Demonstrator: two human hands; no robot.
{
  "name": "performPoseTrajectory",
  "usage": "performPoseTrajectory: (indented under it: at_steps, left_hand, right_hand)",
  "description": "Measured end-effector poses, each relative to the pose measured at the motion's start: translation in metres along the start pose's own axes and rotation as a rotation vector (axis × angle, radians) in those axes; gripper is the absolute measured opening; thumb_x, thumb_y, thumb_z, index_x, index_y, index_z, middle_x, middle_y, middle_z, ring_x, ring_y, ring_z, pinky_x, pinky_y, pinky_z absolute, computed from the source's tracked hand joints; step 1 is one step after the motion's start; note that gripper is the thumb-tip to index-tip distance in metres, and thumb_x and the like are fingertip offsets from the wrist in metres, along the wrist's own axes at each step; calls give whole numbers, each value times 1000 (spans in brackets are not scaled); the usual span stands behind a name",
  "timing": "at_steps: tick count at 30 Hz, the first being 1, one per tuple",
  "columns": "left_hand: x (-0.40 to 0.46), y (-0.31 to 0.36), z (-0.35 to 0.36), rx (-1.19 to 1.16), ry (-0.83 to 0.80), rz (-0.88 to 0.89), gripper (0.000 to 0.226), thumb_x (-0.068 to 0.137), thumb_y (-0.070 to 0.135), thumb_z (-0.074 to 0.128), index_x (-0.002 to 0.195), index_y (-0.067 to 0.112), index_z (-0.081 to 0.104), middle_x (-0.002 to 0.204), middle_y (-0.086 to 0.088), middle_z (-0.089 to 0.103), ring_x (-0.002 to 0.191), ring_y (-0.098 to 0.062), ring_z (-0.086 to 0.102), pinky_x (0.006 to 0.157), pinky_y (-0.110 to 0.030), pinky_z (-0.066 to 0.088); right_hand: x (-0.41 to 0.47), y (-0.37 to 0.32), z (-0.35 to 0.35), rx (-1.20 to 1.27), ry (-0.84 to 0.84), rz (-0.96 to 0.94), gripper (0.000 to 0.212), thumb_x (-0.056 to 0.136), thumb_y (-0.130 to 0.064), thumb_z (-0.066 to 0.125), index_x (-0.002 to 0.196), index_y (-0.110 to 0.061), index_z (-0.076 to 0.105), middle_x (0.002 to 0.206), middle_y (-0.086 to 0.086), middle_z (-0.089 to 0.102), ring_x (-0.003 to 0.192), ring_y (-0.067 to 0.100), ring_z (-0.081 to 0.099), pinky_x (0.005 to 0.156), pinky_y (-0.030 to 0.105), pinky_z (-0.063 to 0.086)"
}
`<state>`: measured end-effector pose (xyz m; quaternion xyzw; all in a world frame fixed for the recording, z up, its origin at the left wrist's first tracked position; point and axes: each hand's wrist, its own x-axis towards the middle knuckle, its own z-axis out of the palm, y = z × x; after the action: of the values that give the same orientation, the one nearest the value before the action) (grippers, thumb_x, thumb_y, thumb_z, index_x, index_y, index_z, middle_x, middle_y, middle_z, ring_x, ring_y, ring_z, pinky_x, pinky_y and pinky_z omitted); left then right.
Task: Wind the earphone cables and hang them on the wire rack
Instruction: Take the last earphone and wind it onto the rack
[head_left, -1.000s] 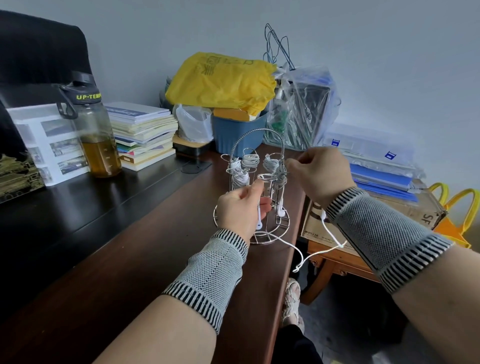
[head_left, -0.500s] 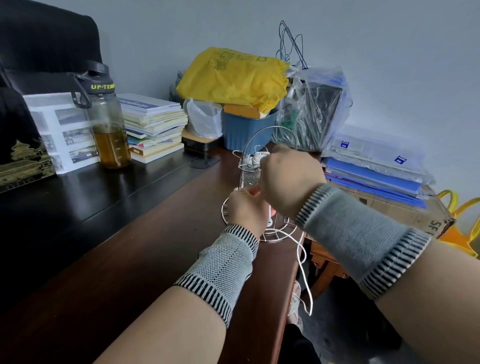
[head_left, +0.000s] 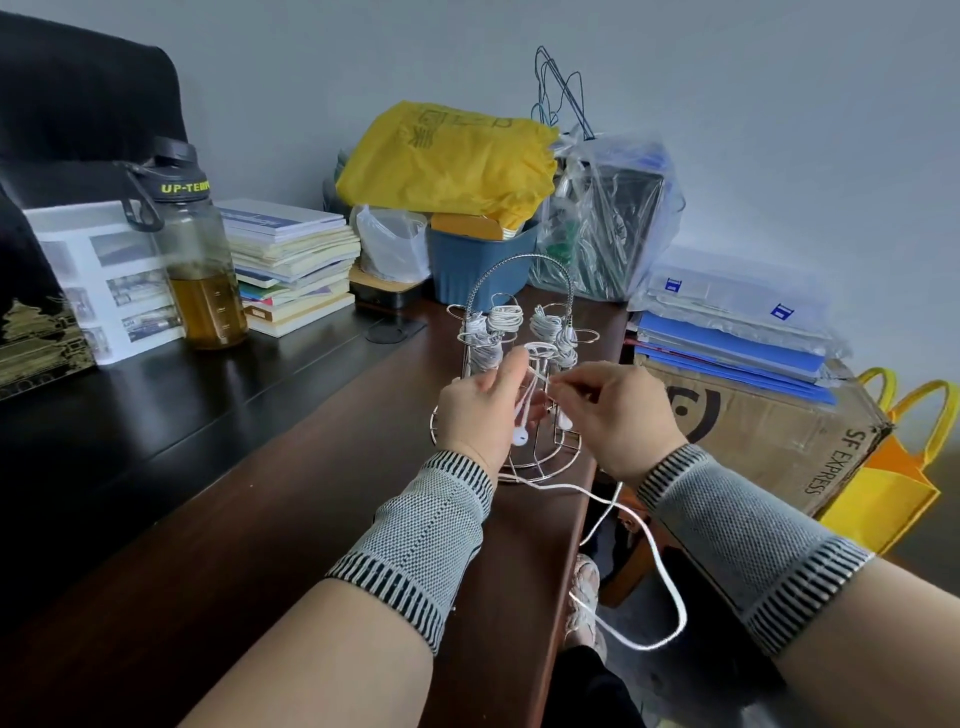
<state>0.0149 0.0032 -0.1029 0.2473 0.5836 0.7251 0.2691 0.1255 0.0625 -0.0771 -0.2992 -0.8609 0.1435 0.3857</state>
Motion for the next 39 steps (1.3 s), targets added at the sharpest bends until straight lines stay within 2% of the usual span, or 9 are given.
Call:
performPoseTrajectory:
  at_steps: [3,6,8,10,17,21,27,33,39]
  left_hand:
    - [-1,2,1,12,16,-14,61,59,70,65,71,12,75,87,-27,70,81,-41,70,73,-59,57]
    - [0,5,2,-30,39,-54,69,66,65,69,76,-3,70,84,-28,70,73,-40,70,68,-56,57]
    - [-1,7,3,-43,45,-65,55,78,55,70,70,1,69,78,-21,73,73,-38,71,68,-53,58]
    - [0,7,4,-41,58,-69,66,67,64,69,74,-1,69,78,-21,73,79,-41,71,72,-56,58]
    - [-1,9,2,-17,76,-70,66,72,56,68,83,-9,67,73,-24,69,63,-31,64,68,-59,55]
    - [1,5,5,-39,75,-58,66,58,64,65,74,0,70,81,-25,71,77,-45,69,70,-59,55]
    - [-1,2,3,2,56,-52,56,63,58,64,72,3,69,80,-23,71,74,-40,70,75,-56,57]
    - [-2,-1,3,26,58,8,66,59,58,64,80,-5,64,82,-26,70,78,-45,68,75,-61,55]
    - [-3,-2,3,51,-25,49,15,78,27,76,66,18,74,69,-6,72,67,-23,71,72,-39,61]
  right_hand:
    - [3,4,-3,60,43,46,13,88,-19,65,100,-20,69,67,-11,62,58,2,56,66,29,53]
    - [1,3,-1,-6,73,-124,29,87,-10,63,114,-20,66,66,-18,52,54,-7,47,61,20,43]
    - [1,3,-1,-13,59,-158,33,87,-8,62,116,-20,67,68,-26,46,55,-11,48,63,12,36]
    - [2,4,0,21,50,-127,31,88,-8,61,116,-21,67,67,-27,45,59,-12,51,63,8,34]
    - [16,9,9,246,7,89,20,91,-13,58,105,-18,72,61,-21,52,45,-6,50,55,13,33]
    - [15,12,12,299,2,119,20,92,-14,59,107,-18,72,63,-22,53,47,-11,50,56,12,33]
    - [15,14,15,359,26,168,18,91,-15,61,106,-14,72,66,-22,54,47,-13,49,55,7,32]
    - [13,12,14,343,61,171,15,89,-14,64,99,-9,74,77,-9,65,65,-4,56,75,23,49]
    - [15,14,14,335,53,172,10,89,-14,65,92,-18,73,71,-17,63,58,-6,56,68,20,47]
